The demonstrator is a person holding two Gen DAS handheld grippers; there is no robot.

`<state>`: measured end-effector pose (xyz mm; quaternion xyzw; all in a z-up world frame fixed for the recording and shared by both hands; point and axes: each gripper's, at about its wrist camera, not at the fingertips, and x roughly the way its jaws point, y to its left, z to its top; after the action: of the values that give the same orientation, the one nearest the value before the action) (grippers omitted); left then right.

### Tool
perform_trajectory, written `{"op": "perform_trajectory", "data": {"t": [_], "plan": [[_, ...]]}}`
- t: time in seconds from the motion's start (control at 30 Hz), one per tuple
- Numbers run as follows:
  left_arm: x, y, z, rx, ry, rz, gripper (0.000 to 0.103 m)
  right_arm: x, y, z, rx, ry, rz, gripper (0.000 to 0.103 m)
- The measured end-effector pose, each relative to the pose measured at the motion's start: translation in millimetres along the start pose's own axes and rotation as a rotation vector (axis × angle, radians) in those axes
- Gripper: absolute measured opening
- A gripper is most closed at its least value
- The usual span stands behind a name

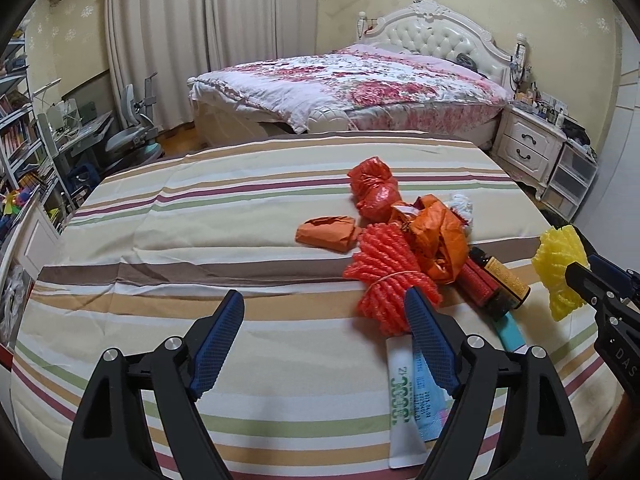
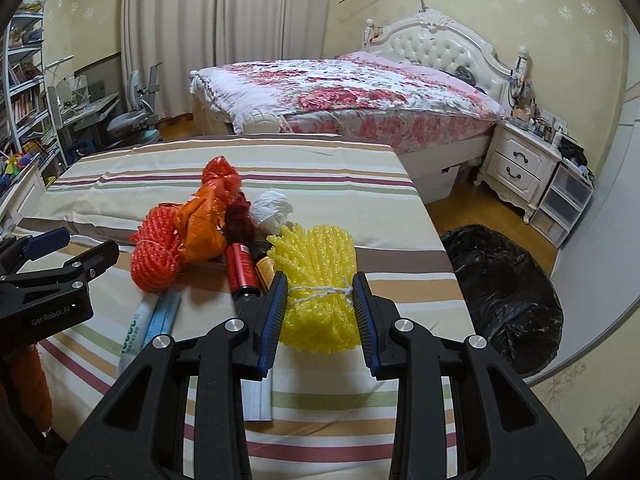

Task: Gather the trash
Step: 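Lower the left gripper onto the red foam net and close it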

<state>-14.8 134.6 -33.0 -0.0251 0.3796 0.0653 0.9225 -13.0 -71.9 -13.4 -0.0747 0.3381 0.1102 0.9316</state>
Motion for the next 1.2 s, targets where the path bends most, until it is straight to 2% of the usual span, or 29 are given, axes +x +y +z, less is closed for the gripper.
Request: {"op": "perform_trajectory", "data": {"t": [0.23,0.4,0.47,0.53,0.6,0.63,0.93,1.1,1.2], "plan": [[17,-25,4,0.031,0.024,-0.024,0.081,6,-25,-3,0.051,0.003,-0.019,0.033],[27,-28,1,0.033,0.039,-0.028,0.081,11,-32,-8,0.073,0.011,-0.014,0.033],[27,-26,-1,0.028,0.036,-0.04,0.076,13,-33,-9,0.078,0.016,-0.01,0.033],[29,-23,-1,0.027,0.054,-0.096,0.056,14,-34,-10,0.08,0.02,-0.006,0.033],[33,-20,-3,0.016,0.078,-0.144,0.045,16,-33,-11,0.082,0.024,-0.003,0.033],[33,-18,-4,0.007,0.08,-0.15,0.044,16,-33,-11,0.082,0.026,-0.002,0.033],[12,0,-1,-0.01,0.026,-0.123,0.041,16,-32,-12,0.082,0.02,-0.004,0.033],[-13,7,8,0.009,-0.054,-0.075,0.041,12,-35,-11,0.088,0.004,-0.012,0.033],[-28,5,16,0.008,-0.098,-0.086,0.041,7,-38,-8,0.094,-0.009,-0.022,0.033]]}}
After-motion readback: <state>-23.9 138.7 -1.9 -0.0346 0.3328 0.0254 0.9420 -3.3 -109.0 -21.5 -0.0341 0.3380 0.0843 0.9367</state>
